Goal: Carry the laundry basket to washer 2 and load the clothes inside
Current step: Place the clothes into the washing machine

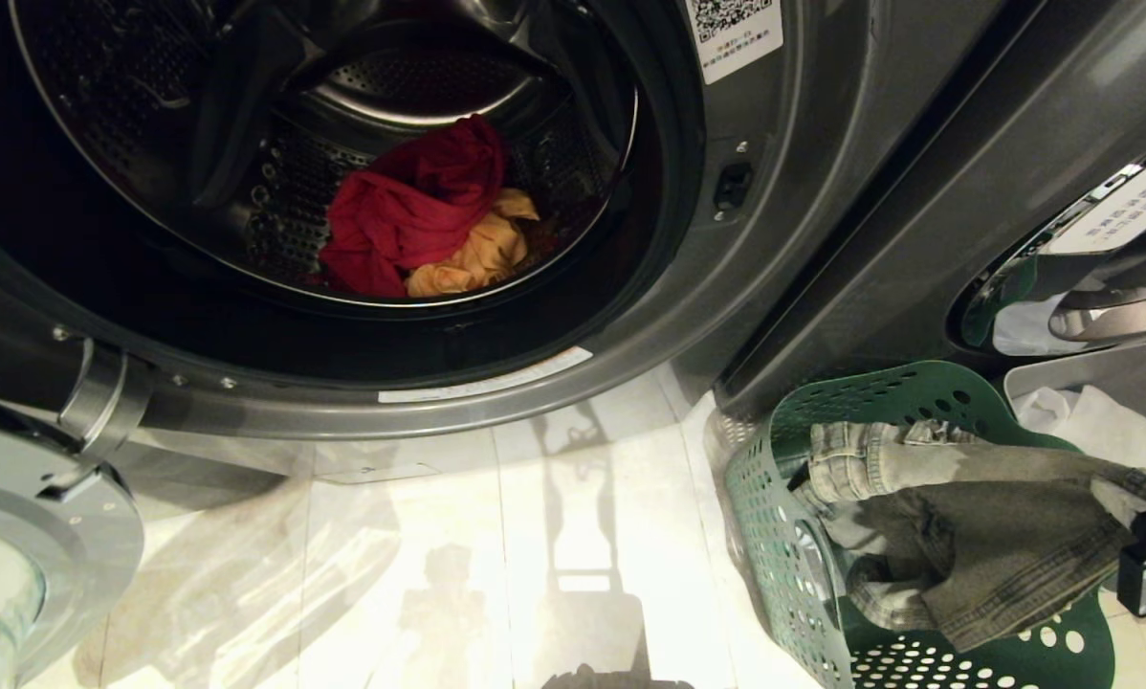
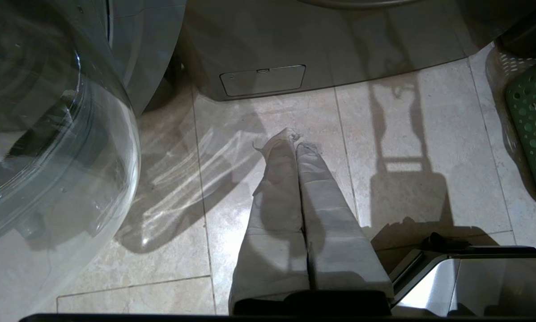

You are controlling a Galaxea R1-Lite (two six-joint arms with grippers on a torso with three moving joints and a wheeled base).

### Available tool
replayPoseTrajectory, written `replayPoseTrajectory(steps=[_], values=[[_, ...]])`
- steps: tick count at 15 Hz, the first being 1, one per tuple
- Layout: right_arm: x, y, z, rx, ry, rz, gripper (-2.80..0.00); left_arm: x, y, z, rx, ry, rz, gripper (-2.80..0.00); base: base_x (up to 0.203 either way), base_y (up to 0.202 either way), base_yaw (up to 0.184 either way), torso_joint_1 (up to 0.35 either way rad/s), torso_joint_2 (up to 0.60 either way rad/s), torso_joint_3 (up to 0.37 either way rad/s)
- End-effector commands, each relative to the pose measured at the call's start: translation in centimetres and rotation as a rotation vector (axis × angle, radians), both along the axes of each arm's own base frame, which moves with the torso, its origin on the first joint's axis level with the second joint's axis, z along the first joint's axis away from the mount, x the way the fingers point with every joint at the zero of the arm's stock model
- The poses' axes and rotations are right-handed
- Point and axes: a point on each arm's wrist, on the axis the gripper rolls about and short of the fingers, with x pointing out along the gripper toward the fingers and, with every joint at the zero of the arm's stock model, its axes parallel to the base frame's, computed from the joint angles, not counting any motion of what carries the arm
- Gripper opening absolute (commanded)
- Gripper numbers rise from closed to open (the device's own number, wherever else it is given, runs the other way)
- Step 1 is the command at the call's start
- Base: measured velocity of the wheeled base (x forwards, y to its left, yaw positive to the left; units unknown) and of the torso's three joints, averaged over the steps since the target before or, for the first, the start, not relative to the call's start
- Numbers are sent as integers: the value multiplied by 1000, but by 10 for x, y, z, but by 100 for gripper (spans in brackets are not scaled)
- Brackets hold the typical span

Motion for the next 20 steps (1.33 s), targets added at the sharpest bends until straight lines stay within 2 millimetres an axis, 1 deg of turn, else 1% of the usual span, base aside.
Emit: replayPoseTrajectory(steps=[1,3,6,8,9,10,12,16,18,20], values=[[-21,3,21,-34,-164,-5,-280,0,0,0,0,0,0,-280,0,0,0,0,0,0],[-16,2,42,-49,-261,-4,-280,0,0,0,0,0,0,-280,0,0,0,0,0,0],[-3,0,84,-69,-394,2,-280,0,0,0,0,0,0,-280,0,0,0,0,0,0],[7,0,101,-78,-437,7,-280,0,0,0,0,0,-1,-280,0,0,0,0,0,0],[8,0,107,-85,-455,17,-280,0,0,0,0,0,0,-280,0,0,0,0,0,0],[9,0,110,-95,-465,44,-280,0,0,0,0,0,0,-280,0,0,0,0,0,0],[7,4,108,-97,-463,87,-280,0,0,0,0,0,0,-280,0,0,0,0,0,0],[2,10,96,-133,-448,153,-280,0,0,0,0,0,2,-280,0,0,0,0,0,0],[-3,11,89,-142,-467,174,-280,0,0,0,0,0,-1,-280,0,0,0,0,0,0],[-11,12,84,-150,-537,172,-280,0,0,0,0,0,0,-280,0,0,0,0,0,0]])
